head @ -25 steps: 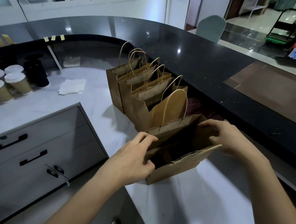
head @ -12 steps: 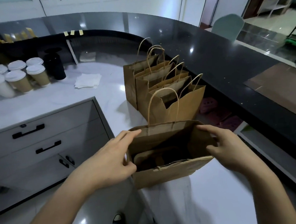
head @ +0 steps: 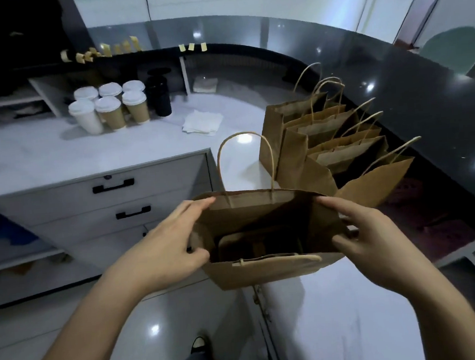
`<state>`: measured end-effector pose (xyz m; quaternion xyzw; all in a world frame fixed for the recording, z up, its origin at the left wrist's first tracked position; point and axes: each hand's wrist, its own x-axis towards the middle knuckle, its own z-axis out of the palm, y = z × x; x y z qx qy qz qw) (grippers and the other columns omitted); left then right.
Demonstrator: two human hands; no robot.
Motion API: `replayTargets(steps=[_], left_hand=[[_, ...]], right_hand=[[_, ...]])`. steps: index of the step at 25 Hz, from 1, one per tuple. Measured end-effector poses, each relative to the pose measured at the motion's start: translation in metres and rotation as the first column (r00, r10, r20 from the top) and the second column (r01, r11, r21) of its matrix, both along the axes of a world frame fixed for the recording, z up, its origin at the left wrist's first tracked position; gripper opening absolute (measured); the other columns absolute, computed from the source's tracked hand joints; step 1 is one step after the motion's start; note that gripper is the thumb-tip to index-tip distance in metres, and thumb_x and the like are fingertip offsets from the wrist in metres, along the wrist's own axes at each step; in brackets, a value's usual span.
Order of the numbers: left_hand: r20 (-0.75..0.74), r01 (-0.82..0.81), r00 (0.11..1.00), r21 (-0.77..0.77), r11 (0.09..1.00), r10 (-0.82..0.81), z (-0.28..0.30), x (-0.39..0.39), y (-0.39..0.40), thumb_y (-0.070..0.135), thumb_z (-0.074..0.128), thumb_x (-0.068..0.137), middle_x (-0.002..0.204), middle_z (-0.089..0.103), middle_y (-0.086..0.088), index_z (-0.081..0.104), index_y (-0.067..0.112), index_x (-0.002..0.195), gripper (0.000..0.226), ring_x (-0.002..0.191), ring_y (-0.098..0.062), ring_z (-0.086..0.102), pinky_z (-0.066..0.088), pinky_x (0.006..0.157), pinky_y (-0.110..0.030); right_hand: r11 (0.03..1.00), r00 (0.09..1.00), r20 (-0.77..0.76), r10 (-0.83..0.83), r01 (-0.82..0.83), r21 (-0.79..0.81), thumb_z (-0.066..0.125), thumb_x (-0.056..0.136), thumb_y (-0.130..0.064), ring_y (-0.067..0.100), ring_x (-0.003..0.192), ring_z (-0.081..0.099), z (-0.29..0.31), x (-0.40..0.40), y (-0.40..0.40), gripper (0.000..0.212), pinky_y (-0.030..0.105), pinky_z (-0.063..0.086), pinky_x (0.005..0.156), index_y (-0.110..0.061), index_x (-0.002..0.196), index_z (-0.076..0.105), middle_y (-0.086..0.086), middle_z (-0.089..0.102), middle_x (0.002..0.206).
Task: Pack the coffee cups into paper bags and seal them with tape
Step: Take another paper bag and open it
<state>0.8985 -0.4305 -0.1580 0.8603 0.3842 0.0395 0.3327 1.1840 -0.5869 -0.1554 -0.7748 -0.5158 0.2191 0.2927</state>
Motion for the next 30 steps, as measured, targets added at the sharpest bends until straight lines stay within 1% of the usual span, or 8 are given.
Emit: replayTargets(steps=[5,8,11,16,19,22,26,30], left_hand=[[0.002,-0.116,0.993,0.004,0.993,0.116,-0.005,-0.036,0.018,0.022,0.060,0.089,0.145,0.023,0.033,0.015,0.054,0.150,0.082,0.114,-0.008,0.056,0.046,0.103,-0.037],[0.020,-0.175,0.984,0.023,0.984,0.175,-0.005,-0.055,0.031,0.022,0.059,0.090,0.146,0.023,0.032,0.015,0.054,0.149,0.080,0.127,-0.008,0.045,0.044,0.106,-0.039],[0.037,-0.226,0.974,0.031,0.974,0.225,-0.006,-0.073,0.047,0.020,0.059,0.090,0.147,0.025,0.028,0.016,0.052,0.150,0.080,0.127,-0.009,0.046,0.045,0.106,-0.040],[-0.011,-0.282,0.959,0.107,0.953,0.285,-0.004,-0.103,0.079,0.022,0.057,0.093,0.153,0.018,0.024,0.009,0.048,0.153,0.082,0.131,-0.008,0.037,0.043,0.107,-0.036],[-0.024,-0.289,0.955,0.141,0.947,0.295,-0.002,-0.121,0.108,0.023,0.057,0.092,0.154,0.015,0.024,0.007,0.047,0.154,0.083,0.131,-0.007,0.036,0.041,0.107,-0.034],[-0.027,-0.306,0.949,0.157,0.939,0.314,0.000,-0.144,0.141,0.022,0.057,0.092,0.155,0.015,0.023,0.006,0.045,0.155,0.084,0.131,-0.007,0.035,0.040,0.107,-0.032],[-0.024,-0.335,0.939,0.159,0.929,0.343,-0.002,-0.184,0.178,0.020,0.056,0.093,0.156,0.016,0.021,0.008,0.045,0.155,0.083,0.130,-0.006,0.032,0.038,0.107,-0.029],[-0.021,-0.389,0.917,0.165,0.906,0.398,-0.004,-0.230,0.204,0.019,0.056,0.092,0.155,0.018,0.021,0.009,0.044,0.155,0.082,0.132,-0.001,0.026,0.033,0.113,-0.030]], right_hand=[[0.995,0.996,-0.013,0.093,-0.092,0.038,0.060,0.090,0.004,0.009,0.120,0.058,-0.005,-0.023,0.048,0.071,0.034,0.055,0.098,-0.040,0.144,0.051,-0.014,0.063,0.130],[0.989,0.989,-0.020,0.144,-0.143,0.038,0.060,0.092,0.002,0.003,0.115,0.057,-0.005,-0.036,0.075,0.068,0.016,0.051,0.089,-0.041,0.145,0.049,-0.019,0.059,0.127],[0.983,0.983,-0.026,0.180,-0.179,0.037,0.060,0.094,0.001,0.001,0.115,0.055,-0.005,-0.051,0.103,0.067,0.006,0.044,0.086,-0.039,0.145,0.048,-0.022,0.058,0.124],[0.975,0.974,-0.055,0.220,-0.217,0.055,0.061,0.093,0.000,0.006,0.117,0.061,-0.007,-0.081,0.156,0.066,0.024,0.055,0.094,-0.040,0.144,0.050,-0.018,0.063,0.125],[0.973,0.973,-0.041,0.225,-0.223,0.049,0.058,0.094,0.000,0.006,0.118,0.058,-0.005,-0.100,0.189,0.065,0.008,0.050,0.087,-0.037,0.146,0.049,-0.017,0.061,0.128],[0.972,0.972,-0.032,0.232,-0.231,0.031,0.058,0.094,-0.001,0.000,0.112,0.057,-0.003,-0.125,0.225,0.066,0.005,0.047,0.083,-0.038,0.147,0.046,-0.017,0.057,0.132],[0.965,0.964,-0.044,0.262,-0.261,0.030,0.060,0.093,-0.003,-0.008,0.108,0.056,-0.006,-0.161,0.272,0.069,0.016,0.053,0.084,-0.042,0.148,0.044,-0.015,0.060,0.129],[0.950,0.950,-0.039,0.311,-0.310,0.016,0.059,0.094,-0.004,-0.023,0.105,0.048,-0.003,-0.205,0.315,0.070,0.003,0.046,0.077,-0.043,0.148,0.041,-0.023,0.054,0.129]])
